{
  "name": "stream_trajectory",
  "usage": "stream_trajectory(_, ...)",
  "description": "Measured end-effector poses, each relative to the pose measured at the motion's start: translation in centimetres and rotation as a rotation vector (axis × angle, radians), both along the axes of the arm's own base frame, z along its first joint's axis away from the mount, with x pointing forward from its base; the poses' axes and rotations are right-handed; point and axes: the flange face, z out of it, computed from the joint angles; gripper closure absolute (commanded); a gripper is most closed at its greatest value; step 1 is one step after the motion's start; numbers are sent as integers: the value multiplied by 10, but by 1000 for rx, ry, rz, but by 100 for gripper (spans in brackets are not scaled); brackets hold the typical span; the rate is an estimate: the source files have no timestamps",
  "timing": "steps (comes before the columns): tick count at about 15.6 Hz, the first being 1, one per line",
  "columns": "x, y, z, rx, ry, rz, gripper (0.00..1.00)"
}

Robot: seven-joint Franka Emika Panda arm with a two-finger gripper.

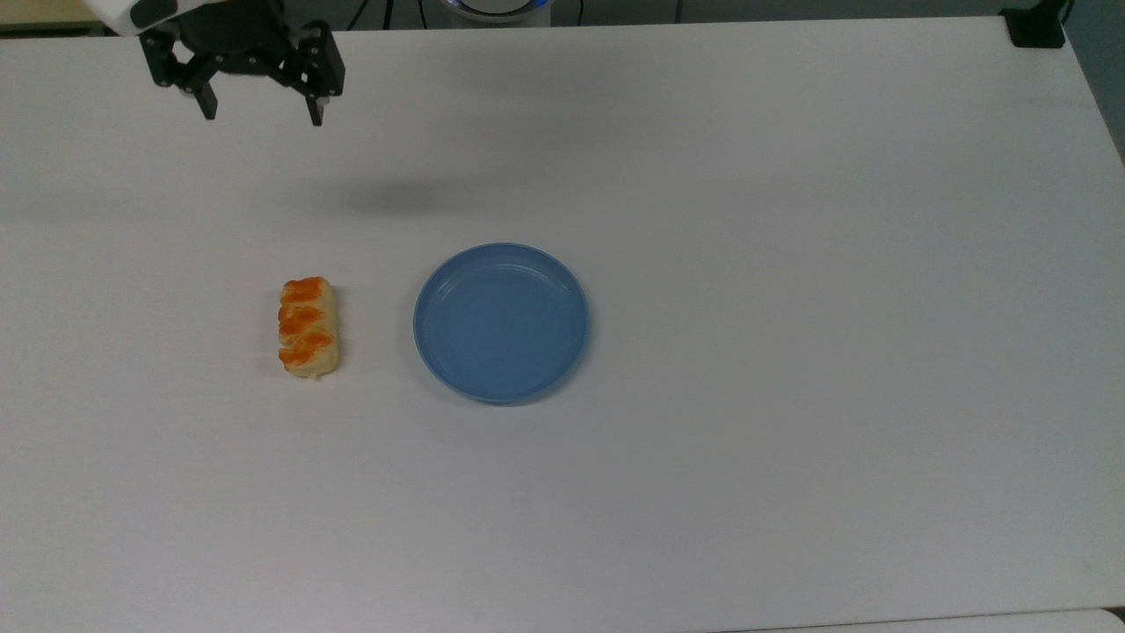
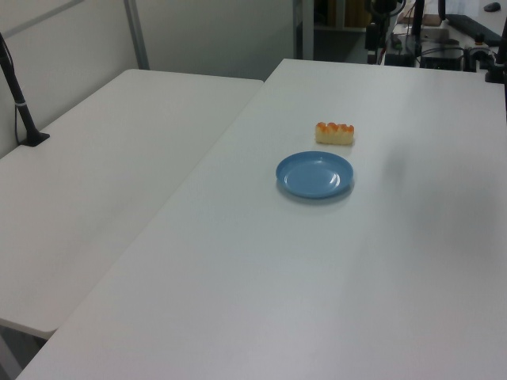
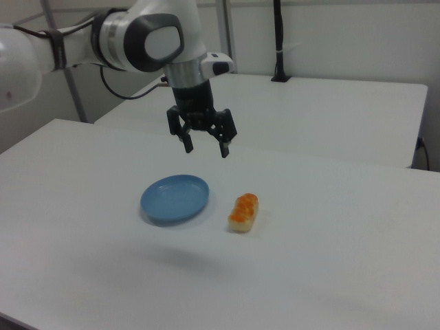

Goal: Put the bread onto the plate
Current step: 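Move the open gripper down toward the glazed bread roll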

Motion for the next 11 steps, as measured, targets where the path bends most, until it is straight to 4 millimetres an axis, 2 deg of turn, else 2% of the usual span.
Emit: stream_trajectory(11,35,-57,-87,-25,-25,-29,0)
